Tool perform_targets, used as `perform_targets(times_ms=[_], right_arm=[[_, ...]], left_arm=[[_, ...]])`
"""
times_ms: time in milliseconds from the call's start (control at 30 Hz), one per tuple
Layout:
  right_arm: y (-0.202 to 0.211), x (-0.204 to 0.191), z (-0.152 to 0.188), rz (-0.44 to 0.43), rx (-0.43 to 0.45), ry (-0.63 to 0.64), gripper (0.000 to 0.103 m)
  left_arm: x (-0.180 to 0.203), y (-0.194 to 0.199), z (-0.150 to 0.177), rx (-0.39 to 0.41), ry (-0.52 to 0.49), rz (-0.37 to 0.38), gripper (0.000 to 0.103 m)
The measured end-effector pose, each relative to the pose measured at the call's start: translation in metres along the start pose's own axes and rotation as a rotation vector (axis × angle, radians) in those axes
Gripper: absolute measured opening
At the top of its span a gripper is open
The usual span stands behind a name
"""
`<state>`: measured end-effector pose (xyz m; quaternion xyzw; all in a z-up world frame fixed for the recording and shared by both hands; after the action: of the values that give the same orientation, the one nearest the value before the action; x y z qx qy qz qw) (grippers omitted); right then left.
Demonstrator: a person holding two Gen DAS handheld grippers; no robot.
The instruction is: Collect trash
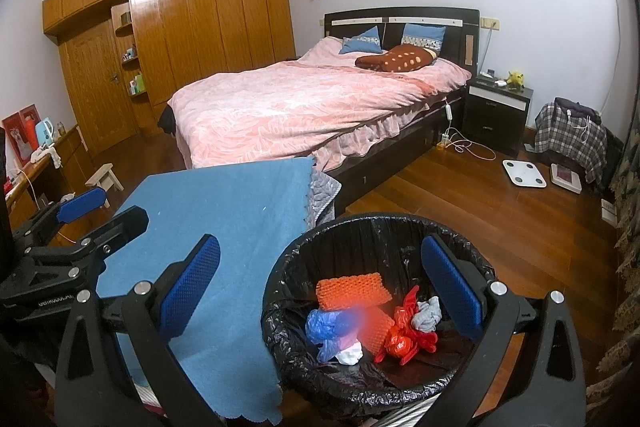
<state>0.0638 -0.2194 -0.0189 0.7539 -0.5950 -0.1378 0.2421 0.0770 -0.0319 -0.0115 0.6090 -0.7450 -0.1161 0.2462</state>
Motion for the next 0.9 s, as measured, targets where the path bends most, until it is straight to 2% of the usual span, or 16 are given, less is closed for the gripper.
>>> perform_targets(times_ms=[900], right_arm=[[0.0005,0.0003,-0.0015,-0.001,-0.002,-0.001,0.098]], left_arm=[[-0.0022,0.0020,0.0018,-0.005,-0.002,-0.001,0.097]])
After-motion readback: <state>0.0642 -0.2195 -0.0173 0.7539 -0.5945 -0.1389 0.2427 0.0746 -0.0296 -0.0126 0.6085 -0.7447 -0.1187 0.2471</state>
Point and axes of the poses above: each gripper's, at about its wrist camera, not at the fingertips, and y roughly against the way its jaws point, x to its right, z to its underside, the point moved 4 cm from there along -y, roughly the way its jaws point, and after that the axes turned 12 degrees about y, right-handed, at the moved point
